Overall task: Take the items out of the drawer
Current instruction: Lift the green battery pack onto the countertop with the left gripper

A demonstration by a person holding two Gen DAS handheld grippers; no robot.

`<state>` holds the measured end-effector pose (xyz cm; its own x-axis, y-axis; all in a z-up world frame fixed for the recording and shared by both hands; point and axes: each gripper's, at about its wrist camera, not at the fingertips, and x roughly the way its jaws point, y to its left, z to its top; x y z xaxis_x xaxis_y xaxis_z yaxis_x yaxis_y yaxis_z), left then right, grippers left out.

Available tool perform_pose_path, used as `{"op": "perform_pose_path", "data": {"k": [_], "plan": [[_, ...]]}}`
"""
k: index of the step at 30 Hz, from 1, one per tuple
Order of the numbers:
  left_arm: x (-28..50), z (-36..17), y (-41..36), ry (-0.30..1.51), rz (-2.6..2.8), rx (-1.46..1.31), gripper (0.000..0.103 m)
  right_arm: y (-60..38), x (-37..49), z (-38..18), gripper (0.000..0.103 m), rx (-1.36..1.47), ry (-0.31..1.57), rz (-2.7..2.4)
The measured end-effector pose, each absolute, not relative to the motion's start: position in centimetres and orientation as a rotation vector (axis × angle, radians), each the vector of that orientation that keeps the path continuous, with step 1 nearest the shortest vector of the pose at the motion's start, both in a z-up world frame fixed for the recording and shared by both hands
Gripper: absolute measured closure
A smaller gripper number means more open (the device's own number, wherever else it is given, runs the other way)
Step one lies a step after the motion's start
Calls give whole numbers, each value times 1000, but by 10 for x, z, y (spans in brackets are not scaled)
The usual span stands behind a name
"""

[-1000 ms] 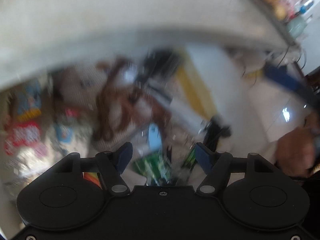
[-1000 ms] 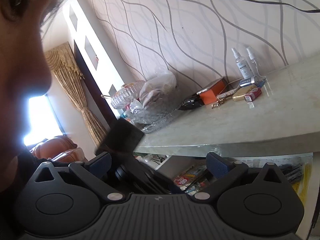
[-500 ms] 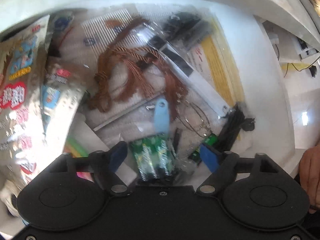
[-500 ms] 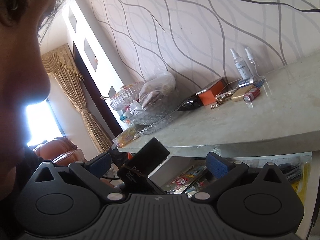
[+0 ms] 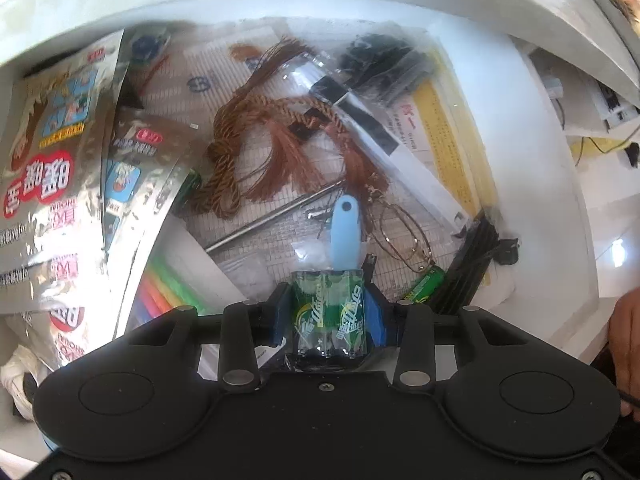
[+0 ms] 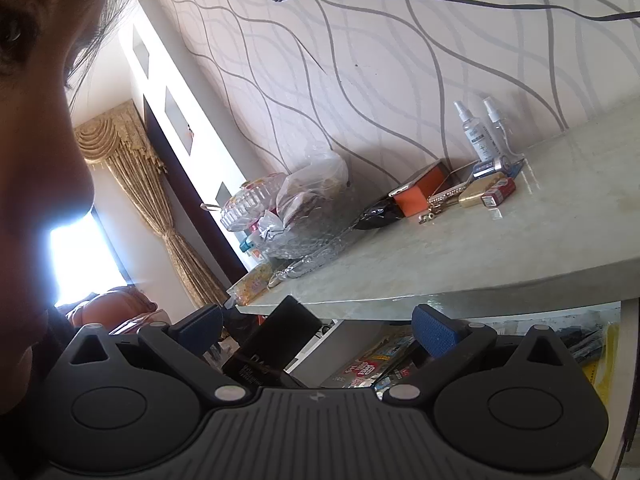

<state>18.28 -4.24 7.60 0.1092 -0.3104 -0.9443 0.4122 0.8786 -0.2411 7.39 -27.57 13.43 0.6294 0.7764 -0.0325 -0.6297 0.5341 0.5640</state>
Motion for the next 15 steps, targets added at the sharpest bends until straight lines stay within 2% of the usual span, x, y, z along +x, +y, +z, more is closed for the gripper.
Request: {"op": "perform_pose_path", "data": {"k": [4, 10, 15], "plan": [[184, 108, -31, 1291, -594, 83, 65, -275, 74, 134, 0, 541, 301, 850], [202, 180, -35, 1034, -620, 121, 65, -274, 74, 134, 0, 542, 299, 850], [248, 221, -76, 854, -646, 126, 65, -273, 73, 134, 0, 536, 300, 843]]}}
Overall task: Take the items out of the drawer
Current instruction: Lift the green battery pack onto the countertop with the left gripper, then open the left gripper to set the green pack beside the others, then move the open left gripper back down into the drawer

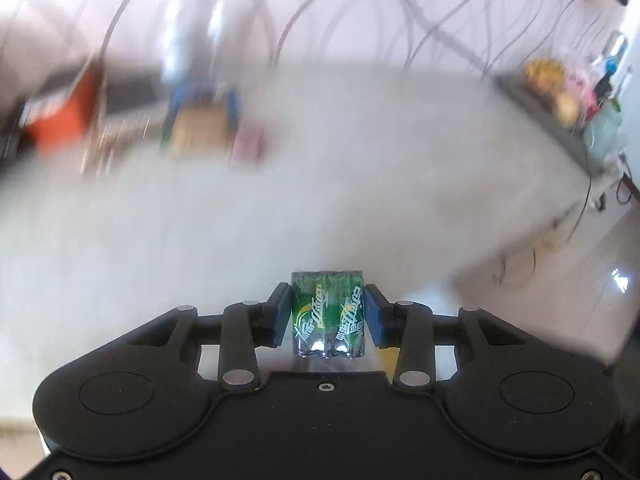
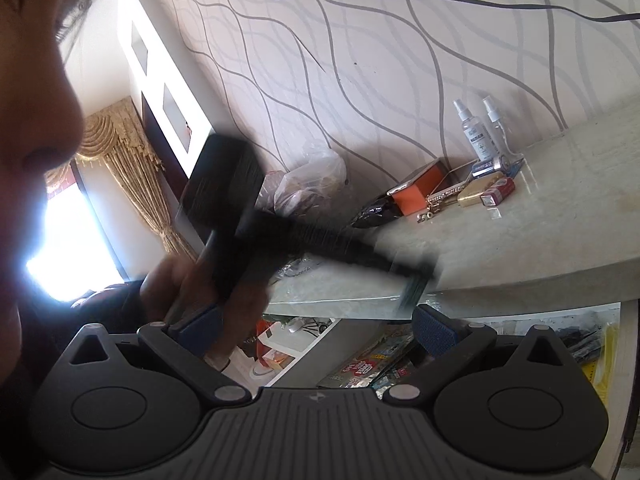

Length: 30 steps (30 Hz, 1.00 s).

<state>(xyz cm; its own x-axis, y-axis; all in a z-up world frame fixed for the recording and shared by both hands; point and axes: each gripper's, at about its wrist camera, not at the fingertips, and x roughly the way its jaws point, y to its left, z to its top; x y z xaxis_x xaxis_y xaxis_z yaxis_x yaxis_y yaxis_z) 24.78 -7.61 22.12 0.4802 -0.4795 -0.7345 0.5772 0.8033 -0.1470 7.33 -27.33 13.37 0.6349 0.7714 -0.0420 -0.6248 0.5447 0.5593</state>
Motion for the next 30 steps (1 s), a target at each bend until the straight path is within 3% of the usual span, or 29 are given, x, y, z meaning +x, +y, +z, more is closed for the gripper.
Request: {"op": "perform_pose_path", "data": {"k": [13, 21, 25, 30], "plan": [[401, 217, -163, 822, -407, 179, 65, -277, 68, 132, 0, 546, 272, 830], [417, 205, -159, 816, -362, 167, 65, -277, 67, 133, 0, 545, 260, 845], [410, 213, -155, 791, -376, 149, 55, -275, 68, 135, 0, 532, 263, 847], [359, 228, -142, 762, -528, 114, 51, -278, 64, 135, 0, 533, 246, 864]]}}
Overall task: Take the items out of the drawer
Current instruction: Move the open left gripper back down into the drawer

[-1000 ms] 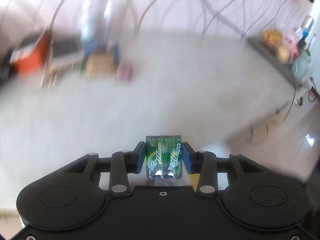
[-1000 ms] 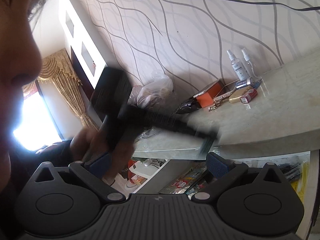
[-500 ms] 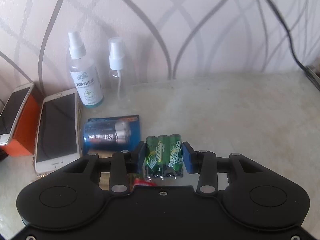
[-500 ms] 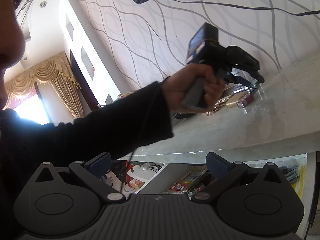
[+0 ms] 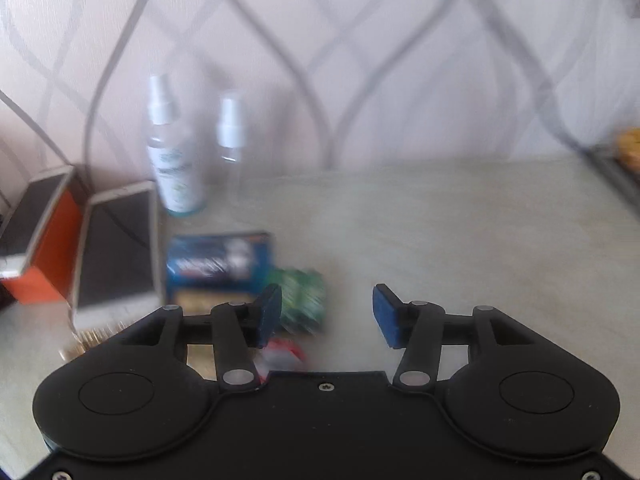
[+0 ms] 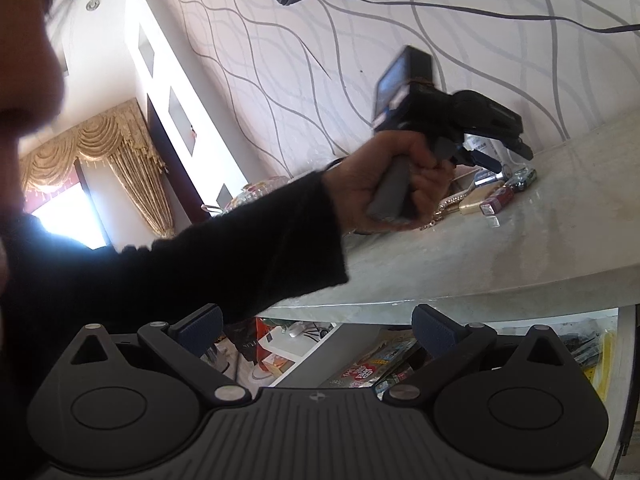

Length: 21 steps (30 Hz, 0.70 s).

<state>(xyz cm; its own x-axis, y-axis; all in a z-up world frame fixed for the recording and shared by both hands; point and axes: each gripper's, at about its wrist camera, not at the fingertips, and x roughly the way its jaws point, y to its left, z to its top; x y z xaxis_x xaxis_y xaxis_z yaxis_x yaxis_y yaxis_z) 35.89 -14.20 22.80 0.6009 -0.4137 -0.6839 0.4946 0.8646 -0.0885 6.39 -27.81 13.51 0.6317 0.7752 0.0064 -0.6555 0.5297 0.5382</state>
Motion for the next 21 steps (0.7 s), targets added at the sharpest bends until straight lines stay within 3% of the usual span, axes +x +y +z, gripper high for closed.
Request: {"op": "perform_pose_path", "data": {"k": [6, 9, 11, 14, 15, 16, 21], "plan": [[247, 235, -119, 756, -852, 142, 42, -296, 60, 133, 0, 623, 169, 929], [211, 211, -109, 791, -914, 208, 38, -293, 59, 135, 0, 594, 171, 924], [201, 191, -100, 844, -936, 223, 45, -286, 62, 136, 0, 564, 212, 922], [220, 163, -77, 956, -943, 175, 46, -274, 69, 135, 0, 536, 283, 916], [225, 155, -72, 968, -911, 191, 56, -272, 67, 136, 0, 512, 272, 887], [229, 148, -67, 974, -898, 197, 58, -273, 65, 137, 0, 511, 251, 887], [215, 117, -74, 1063, -999, 230, 57, -287, 71, 132, 0, 627, 236, 816]]}}
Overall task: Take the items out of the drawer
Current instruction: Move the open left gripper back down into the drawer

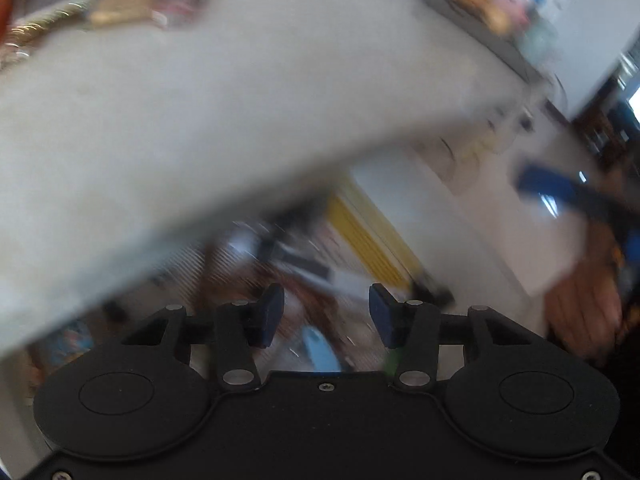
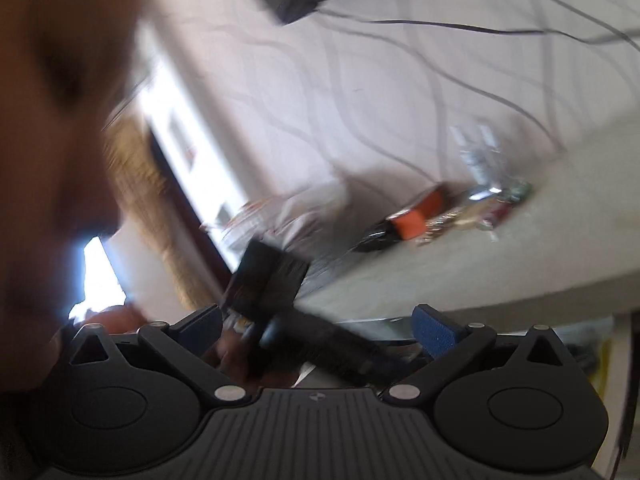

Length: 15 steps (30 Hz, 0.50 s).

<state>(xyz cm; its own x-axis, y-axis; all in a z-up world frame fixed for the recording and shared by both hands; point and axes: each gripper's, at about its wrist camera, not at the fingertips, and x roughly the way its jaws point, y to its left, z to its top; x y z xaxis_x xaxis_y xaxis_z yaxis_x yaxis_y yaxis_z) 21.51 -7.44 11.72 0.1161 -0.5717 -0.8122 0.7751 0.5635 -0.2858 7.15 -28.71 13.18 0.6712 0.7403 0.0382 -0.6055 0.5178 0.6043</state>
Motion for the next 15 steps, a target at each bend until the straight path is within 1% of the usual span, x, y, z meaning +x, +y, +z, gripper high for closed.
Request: {"op": "perform_pose_path", "data": {"k": [2, 5, 6, 8, 12, 15], "plan": [[196, 104, -93, 1078, -1045, 333, 56, -289, 73, 132, 0, 629, 225, 826], [181, 78, -122, 1126, -1075, 474, 58, -284, 70, 134, 0, 578, 215, 828], [180, 71, -128, 1142, -1079, 500, 64, -282, 69, 134, 0, 565, 219, 825], [175, 68, -137, 1137, -1109, 543, 65, -278, 66, 135, 0, 540, 224, 825], [167, 63, -150, 1131, -1123, 632, 65, -276, 64, 136, 0, 528, 217, 833], [171, 56, -152, 1173, -1111, 625, 64, -278, 63, 134, 0, 541, 209, 834]]}}
